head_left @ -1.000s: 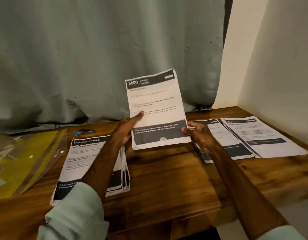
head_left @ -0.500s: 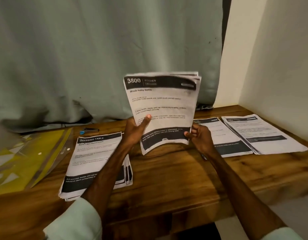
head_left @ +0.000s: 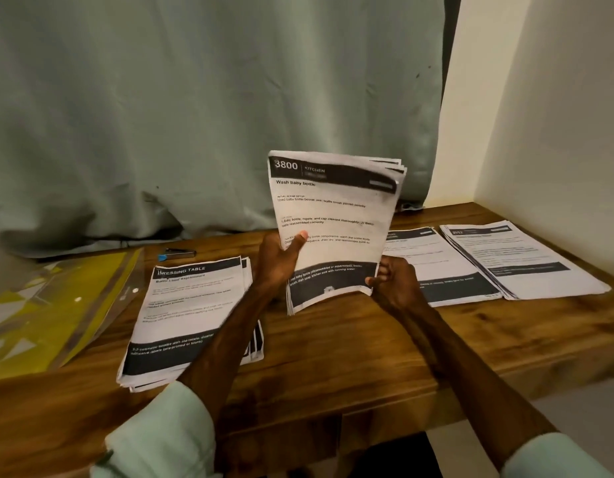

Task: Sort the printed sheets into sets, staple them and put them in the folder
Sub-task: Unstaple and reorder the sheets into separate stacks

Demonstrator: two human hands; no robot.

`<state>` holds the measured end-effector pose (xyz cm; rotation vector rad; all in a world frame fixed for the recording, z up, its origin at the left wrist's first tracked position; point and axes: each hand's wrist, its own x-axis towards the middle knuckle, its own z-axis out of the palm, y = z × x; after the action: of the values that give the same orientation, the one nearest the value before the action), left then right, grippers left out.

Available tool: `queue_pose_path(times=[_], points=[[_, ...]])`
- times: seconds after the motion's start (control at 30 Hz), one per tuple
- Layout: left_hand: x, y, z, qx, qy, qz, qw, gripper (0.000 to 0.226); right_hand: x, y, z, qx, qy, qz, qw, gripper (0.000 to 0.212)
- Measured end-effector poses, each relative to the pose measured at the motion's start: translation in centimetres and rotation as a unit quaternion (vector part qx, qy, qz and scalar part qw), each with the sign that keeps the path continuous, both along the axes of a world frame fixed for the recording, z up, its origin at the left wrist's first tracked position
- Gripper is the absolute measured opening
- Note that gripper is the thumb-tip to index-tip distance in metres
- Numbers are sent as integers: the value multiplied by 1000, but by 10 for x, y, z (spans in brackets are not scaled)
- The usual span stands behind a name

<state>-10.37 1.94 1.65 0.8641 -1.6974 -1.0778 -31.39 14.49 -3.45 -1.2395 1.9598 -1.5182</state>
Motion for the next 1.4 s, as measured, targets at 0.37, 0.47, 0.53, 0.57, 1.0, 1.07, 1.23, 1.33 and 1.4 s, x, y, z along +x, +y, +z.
queue_pose_path(times=[0.37,0.47,0.53,0.57,1.0,1.07,1.23,1.33,1.4], points=[[12,-7,23,-10,-37,-54,998,34,-19,-6,61,-37,-140,150,978,33],[11,-5,24,-13,-31,-62,997,31,-16,-17,72,-62,-122,126,983,32],[11,-3,25,-21,-10,-50,999,30,-9,-21,77,-85,-91,100,987,31],[10,-1,26,-24,2,-39,999,30,-4,-21,80,-98,-69,85,989,31],[2,35,-20,18,47,-17,999,10,16,-19,30,-118,0,-44,992,33],[3,35,-13,1,54,-8,998,19,16,-18,38,-122,0,-43,992,33],[7,33,-16,-3,15,-29,999,19,16,-15,30,-122,14,-45,991,31],[10,32,-29,13,3,-47,999,20,14,-12,17,-105,4,-41,994,32],[10,33,-26,-3,12,-37,999,17,15,-11,23,-112,-5,-42,993,31]])
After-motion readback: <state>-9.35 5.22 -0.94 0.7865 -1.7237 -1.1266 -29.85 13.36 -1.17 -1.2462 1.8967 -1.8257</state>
